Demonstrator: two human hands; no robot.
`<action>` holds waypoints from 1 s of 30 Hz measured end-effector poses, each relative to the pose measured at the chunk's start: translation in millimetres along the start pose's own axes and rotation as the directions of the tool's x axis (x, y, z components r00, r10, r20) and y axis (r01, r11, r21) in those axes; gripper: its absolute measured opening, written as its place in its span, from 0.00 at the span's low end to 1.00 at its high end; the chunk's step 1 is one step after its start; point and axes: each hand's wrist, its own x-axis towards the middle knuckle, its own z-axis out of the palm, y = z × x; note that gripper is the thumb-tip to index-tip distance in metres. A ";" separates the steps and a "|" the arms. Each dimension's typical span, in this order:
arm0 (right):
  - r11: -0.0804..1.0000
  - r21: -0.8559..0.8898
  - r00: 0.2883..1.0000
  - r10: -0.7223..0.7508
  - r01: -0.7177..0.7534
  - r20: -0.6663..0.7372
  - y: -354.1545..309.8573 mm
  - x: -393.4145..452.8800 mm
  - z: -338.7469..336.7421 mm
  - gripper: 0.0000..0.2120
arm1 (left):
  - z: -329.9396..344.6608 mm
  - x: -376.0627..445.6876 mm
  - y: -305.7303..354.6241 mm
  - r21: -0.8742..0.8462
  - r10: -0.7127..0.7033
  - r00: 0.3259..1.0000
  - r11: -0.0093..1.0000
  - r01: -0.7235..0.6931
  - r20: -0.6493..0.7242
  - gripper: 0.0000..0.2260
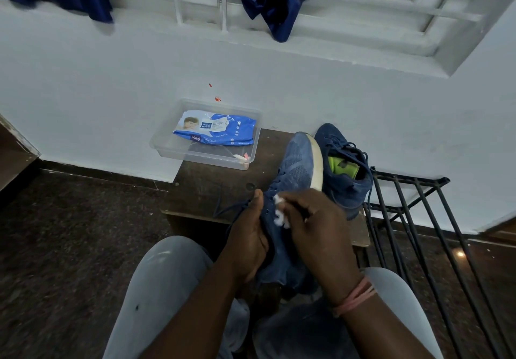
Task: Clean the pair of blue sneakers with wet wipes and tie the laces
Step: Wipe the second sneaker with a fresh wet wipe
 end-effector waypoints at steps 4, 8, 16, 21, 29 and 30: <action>0.992 -0.075 0.995 -0.100 0.102 0.026 5.3 4.5 0.9 0.05 | -2.3 3.5 -1.3 -0.012 0.015 1.000 1.000 -0.015 -0.007 0.22; 0.984 -0.173 0.993 -0.047 0.028 -0.104 18.6 22.9 -3.7 0.06 | -2.4 3.0 -4.1 0.001 -0.008 0.999 1.000 0.008 -0.037 0.22; 0.964 -0.253 0.996 -0.084 0.087 0.023 23.6 24.0 -8.6 0.07 | 0.7 1.7 -0.3 0.139 0.029 0.994 0.990 -0.013 -0.107 0.22; 0.987 -0.158 0.999 -0.005 0.011 0.040 -4.4 1.8 8.0 0.03 | 3.5 -2.8 6.6 0.130 0.061 0.987 0.991 -0.042 -0.149 0.22; 0.991 -0.115 0.988 0.053 -0.070 -0.148 14.0 25.3 0.9 0.03 | 4.8 -5.5 4.4 0.155 0.033 0.986 0.988 -0.007 -0.165 0.23; 0.995 -0.092 0.993 0.041 -0.050 -0.106 7.2 17.3 4.9 0.03 | 3.7 -3.4 5.7 0.186 0.053 0.980 0.982 -0.016 -0.194 0.24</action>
